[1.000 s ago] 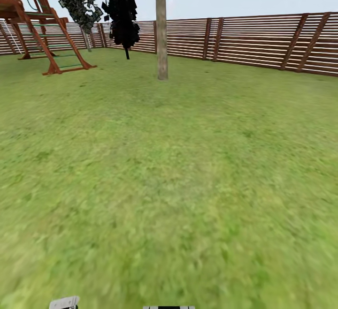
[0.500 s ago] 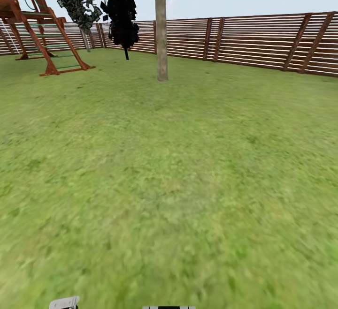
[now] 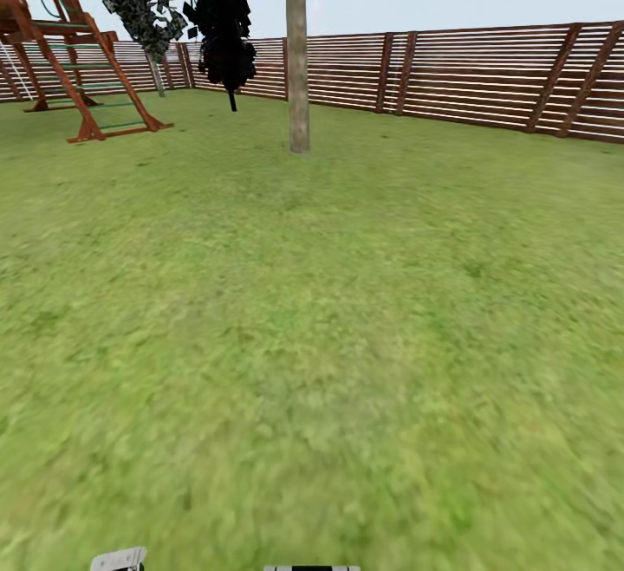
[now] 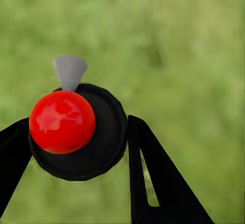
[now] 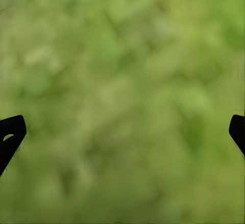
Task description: In the garden, pick up the pesticide atomizer on the floor and spray pesticide onto both trees until each tree trunk is fully covered.
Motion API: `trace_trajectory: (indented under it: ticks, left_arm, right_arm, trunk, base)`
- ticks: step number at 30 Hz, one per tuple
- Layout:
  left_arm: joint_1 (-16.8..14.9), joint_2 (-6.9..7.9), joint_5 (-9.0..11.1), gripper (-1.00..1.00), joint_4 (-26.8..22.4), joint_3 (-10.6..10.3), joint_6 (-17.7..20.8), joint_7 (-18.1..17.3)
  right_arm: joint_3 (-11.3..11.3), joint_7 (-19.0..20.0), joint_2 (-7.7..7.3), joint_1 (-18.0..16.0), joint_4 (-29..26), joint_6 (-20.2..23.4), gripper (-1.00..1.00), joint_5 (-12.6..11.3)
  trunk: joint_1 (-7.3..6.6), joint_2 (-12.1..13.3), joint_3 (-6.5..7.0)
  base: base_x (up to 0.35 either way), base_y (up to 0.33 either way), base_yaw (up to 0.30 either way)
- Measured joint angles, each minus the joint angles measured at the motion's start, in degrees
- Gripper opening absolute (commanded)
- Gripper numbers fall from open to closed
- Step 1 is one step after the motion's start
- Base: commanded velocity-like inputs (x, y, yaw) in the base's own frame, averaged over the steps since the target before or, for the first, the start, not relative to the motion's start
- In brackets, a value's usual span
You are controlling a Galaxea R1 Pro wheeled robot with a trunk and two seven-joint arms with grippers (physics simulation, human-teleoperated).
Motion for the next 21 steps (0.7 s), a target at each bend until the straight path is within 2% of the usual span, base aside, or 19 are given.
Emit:
trace_trajectory:
  ticks: [21]
  left_arm:
    - [0.00, 0.00, -0.03, -1.00, 0.00, 0.00, 0.00, 0.00]
  right_arm:
    - [0.00, 0.00, 0.00, 0.00, 0.00, 0.00, 1.00, 0.02]
  trunk:
    - [0.00, 0.00, 0.00]
  base:
    - [0.338, 0.000, 0.000]
